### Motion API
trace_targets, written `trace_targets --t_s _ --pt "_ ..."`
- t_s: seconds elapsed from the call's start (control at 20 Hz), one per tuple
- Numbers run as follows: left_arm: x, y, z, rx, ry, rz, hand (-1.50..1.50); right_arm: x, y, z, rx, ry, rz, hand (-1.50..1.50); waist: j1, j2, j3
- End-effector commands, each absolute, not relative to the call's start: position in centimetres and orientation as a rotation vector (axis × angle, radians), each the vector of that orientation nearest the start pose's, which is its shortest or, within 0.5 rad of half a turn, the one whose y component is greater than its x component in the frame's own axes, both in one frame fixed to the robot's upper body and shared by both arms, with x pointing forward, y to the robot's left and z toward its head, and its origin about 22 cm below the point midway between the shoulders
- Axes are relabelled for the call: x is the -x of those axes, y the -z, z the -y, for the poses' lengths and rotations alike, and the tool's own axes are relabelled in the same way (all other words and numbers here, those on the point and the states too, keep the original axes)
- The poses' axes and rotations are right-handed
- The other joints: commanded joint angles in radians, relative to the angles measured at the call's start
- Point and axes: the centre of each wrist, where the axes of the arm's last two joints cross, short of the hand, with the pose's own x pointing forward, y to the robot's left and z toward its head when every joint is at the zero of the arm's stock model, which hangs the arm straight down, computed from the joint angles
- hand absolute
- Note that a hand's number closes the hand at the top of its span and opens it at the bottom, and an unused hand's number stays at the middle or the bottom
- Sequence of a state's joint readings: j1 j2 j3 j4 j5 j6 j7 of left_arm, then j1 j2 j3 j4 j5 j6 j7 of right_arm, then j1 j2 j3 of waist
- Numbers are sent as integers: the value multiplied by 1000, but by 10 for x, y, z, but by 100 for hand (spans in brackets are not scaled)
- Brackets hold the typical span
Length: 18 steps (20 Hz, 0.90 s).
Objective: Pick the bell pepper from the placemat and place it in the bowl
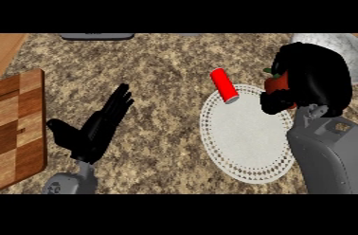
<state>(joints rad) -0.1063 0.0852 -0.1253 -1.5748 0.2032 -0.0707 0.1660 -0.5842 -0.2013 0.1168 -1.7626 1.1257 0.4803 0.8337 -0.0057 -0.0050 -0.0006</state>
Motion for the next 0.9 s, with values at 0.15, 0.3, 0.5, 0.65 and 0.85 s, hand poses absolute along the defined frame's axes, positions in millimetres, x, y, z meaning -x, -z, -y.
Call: trace_targets --t_s 0.15,0.3,0.5,0.65,0.85 --pt "-259 -18 -195 269 144 1476 0 -302 -251 179 1384 -690 1184 150 8 4 0" --pt "-267 -25 -186 275 126 1486 0 -323 -265 200 1366 -655 1204 150 10 5 0" --pt "-264 -23 -197 300 135 1481 0 -339 -267 243 1427 -578 1207 150 13 7 1" --pt "-260 -40 -202 274 135 1496 0 -358 -271 257 1426 -581 1167 150 18 6 1" --pt "-256 -32 -185 292 141 1485 0 -380 -269 284 1396 -532 1207 150 20 8 1"
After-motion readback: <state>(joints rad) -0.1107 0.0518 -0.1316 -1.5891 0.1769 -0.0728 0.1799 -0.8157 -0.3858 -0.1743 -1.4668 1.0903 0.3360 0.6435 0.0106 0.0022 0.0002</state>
